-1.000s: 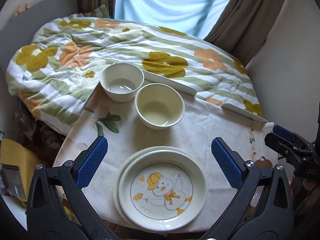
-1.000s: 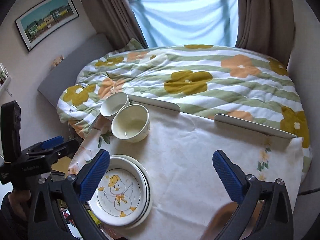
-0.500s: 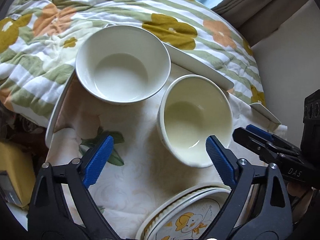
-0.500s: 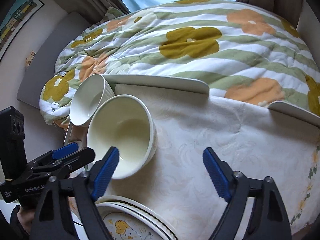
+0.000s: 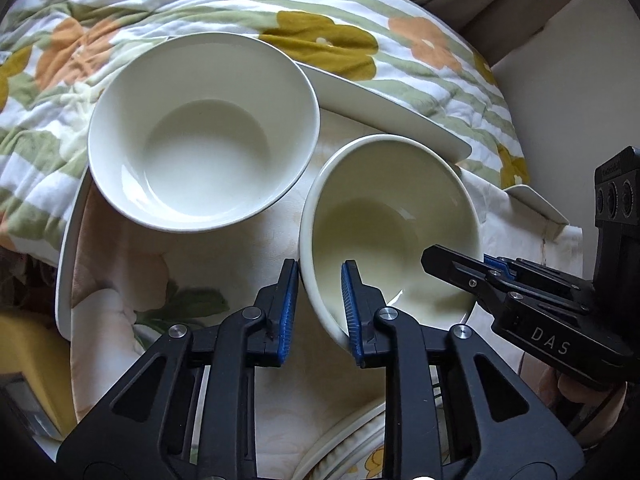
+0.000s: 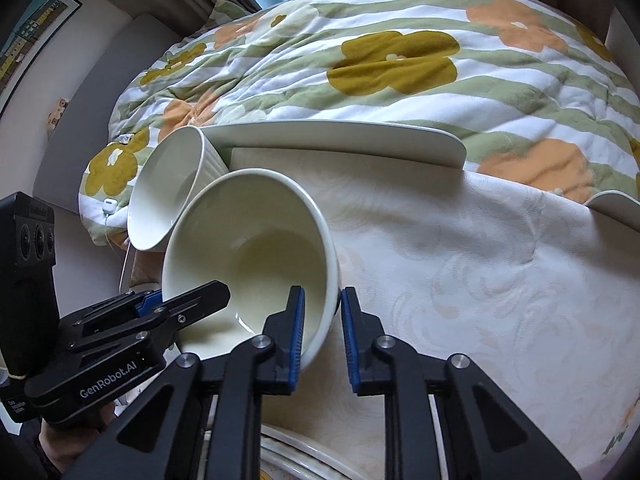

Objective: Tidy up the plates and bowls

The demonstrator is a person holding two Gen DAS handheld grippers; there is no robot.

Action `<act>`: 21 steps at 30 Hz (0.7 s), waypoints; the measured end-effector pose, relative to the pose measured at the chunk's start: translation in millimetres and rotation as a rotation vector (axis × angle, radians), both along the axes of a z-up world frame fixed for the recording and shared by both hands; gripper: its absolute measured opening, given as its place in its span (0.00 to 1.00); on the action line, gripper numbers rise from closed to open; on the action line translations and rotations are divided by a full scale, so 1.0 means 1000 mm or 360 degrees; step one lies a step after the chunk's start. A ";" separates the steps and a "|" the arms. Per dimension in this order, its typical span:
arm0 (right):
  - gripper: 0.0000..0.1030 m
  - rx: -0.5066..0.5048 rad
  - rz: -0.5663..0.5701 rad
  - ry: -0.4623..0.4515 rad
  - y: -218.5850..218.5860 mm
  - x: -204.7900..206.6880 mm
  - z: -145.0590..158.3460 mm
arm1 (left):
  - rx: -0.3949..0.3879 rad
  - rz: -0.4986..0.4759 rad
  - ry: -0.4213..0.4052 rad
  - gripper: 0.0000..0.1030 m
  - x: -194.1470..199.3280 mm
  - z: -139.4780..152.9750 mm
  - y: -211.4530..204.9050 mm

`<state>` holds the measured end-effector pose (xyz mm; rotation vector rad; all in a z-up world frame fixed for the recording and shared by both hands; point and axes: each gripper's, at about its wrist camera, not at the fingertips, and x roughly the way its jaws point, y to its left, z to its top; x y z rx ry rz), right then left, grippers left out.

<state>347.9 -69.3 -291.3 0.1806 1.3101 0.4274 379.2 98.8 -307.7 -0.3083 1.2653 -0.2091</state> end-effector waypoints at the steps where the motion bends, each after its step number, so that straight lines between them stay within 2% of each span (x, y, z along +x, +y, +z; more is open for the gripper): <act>1: 0.16 0.0001 -0.0004 0.0000 0.000 0.000 0.000 | -0.0003 -0.0002 0.0000 0.19 0.000 0.000 0.001; 10: 0.16 -0.0008 -0.0038 -0.0052 -0.004 -0.005 0.013 | 0.0075 -0.0037 -0.0060 0.19 -0.005 0.016 -0.007; 18: 0.16 0.0047 -0.0072 -0.0162 -0.026 -0.027 0.055 | 0.0118 -0.0068 -0.0195 0.19 -0.025 0.068 -0.031; 21: 0.16 0.0064 -0.0093 -0.0215 -0.044 -0.040 0.074 | 0.0088 -0.0080 -0.0223 0.19 -0.037 0.088 -0.045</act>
